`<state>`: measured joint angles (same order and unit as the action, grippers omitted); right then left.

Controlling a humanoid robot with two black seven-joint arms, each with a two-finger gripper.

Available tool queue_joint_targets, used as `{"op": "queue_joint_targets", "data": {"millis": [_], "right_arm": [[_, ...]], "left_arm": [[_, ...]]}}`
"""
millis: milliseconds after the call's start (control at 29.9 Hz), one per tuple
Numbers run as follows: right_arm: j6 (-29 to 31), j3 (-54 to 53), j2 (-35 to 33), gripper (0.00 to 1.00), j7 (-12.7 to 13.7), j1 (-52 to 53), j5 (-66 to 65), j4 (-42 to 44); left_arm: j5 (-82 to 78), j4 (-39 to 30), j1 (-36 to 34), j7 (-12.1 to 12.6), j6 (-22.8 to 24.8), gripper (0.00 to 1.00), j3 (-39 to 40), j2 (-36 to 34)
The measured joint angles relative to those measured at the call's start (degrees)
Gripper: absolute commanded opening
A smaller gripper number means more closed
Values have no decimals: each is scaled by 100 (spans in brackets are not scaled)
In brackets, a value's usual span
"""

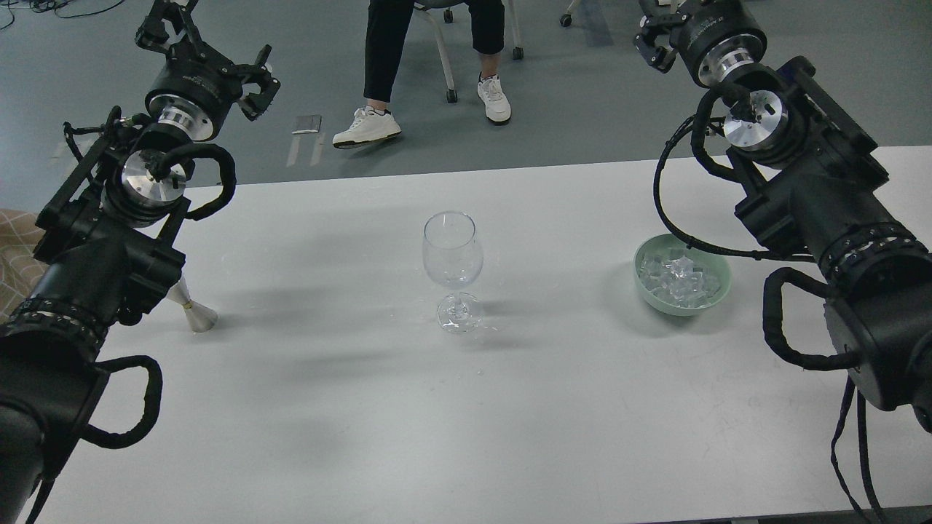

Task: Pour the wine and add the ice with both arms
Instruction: 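Lower the left gripper toward the small metal cup on the table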

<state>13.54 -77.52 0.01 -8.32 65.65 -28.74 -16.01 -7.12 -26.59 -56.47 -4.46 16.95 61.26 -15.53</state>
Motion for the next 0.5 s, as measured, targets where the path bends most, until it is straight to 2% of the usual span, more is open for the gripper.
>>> {"op": "queue_joint_targets", "data": {"millis": [501], "right_arm": [[-7,-17,0,100,23,74,2,-16]], "left_arm": [[-11,16,-35,-47,15,98,-83,-13]]}}
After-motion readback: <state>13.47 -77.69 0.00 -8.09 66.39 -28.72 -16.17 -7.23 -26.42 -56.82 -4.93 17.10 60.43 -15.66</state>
